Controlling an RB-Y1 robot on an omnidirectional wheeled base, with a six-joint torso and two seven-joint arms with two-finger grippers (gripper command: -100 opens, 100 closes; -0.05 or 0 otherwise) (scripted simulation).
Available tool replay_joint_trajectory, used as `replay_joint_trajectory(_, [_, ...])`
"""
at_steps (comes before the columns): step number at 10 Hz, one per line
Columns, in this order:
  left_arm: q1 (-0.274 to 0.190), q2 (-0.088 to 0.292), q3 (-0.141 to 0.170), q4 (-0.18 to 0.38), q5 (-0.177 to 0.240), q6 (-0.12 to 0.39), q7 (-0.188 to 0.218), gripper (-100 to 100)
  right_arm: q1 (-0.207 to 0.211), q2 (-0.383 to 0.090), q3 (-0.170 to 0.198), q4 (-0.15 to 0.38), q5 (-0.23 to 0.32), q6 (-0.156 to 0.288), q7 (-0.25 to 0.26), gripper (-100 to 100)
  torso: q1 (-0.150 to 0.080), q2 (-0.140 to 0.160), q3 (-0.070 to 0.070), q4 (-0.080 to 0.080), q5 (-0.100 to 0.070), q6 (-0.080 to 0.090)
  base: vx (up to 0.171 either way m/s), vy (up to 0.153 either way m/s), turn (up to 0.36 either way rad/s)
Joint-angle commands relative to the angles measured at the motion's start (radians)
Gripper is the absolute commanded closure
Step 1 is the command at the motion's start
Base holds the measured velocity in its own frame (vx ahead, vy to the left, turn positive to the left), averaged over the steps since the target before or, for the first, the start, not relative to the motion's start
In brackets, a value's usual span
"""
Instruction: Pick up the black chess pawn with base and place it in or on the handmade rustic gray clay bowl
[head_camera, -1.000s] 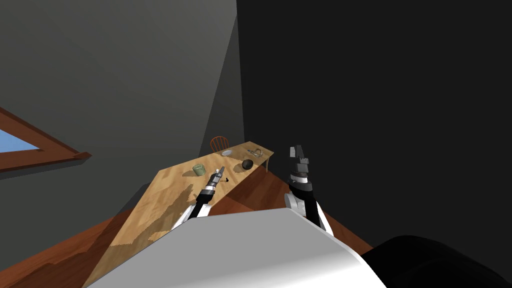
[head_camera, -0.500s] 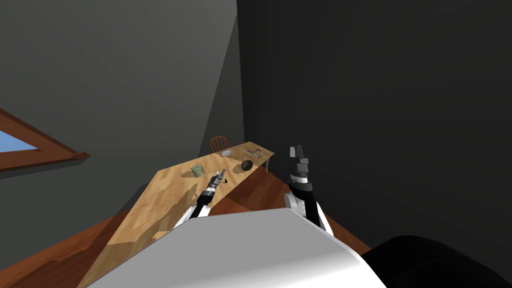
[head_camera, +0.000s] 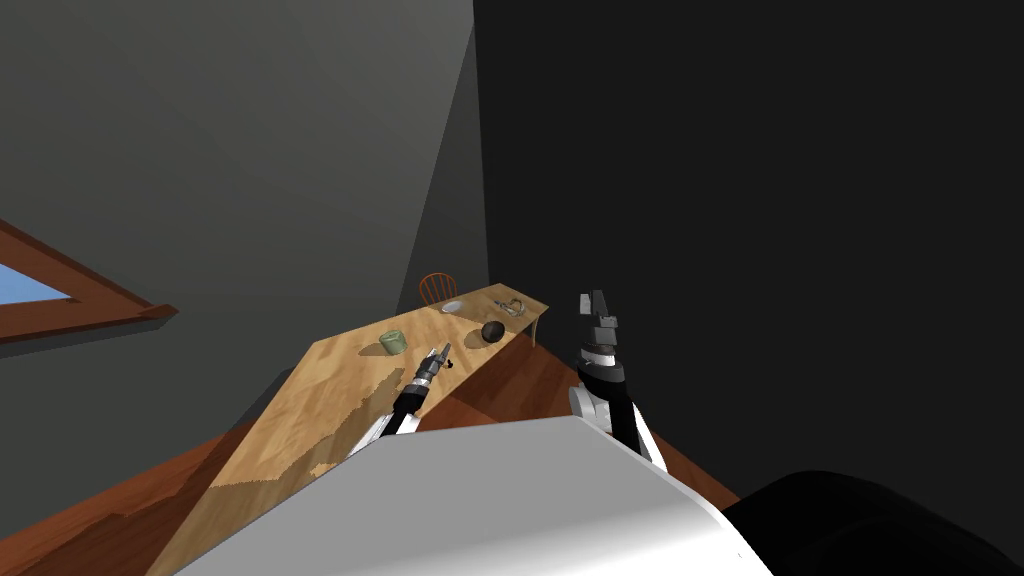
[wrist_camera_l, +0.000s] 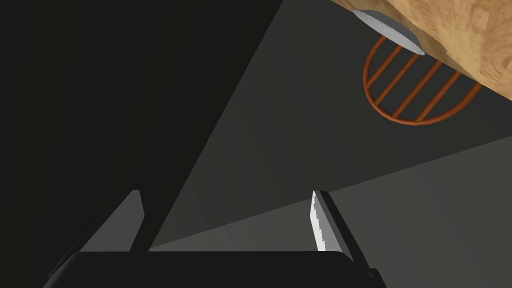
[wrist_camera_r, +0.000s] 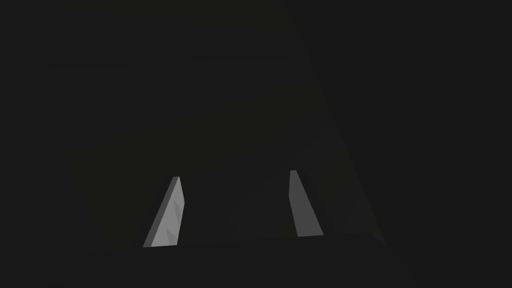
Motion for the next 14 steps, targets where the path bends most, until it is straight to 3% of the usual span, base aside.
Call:
replay_joint_trajectory(1, [-0.023, 0.007, 0.006, 0.05, -0.01, -0.001, -0.034, -100, 0.0, 0.0, 0.0, 0.0, 0.0, 0.0, 0.0, 0, 0.0, 0.0, 0.0, 0.0, 0.0, 0.0, 0.031, -0.029, 0.018])
replay_joint_trajectory(3, [-0.023, 0.007, 0.006, 0.079, -0.01, -0.001, -0.034, -100, 0.0, 0.0, 0.0, 0.0, 0.0, 0.0, 0.0, 0, 0.0, -0.001, 0.0, 0.0, 0.0, 0.0, 0.024, -0.018, 0.006])
replay_joint_trajectory(4, [-0.041, 0.014, 0.01, 0.114, -0.019, -0.001, -0.062, -100, 0.0, 0.0, 0.0, 0.0, 0.0, 0.0, 0.0, 0, 0.001, 0.0, 0.0, 0.0, 0.0, 0.0, 0.021, -0.018, 0.014])
replay_joint_trajectory(14, [-0.119, 0.045, 0.029, 0.384, -0.058, 0.0, -0.182, -100, 0.0, 0.0, 0.0, 0.0, 0.0, 0.0, 0.0, 0, 0.0, 0.0, 0.0, 0.0, 0.0, 0.0, 0.028, -0.023, 0.012])
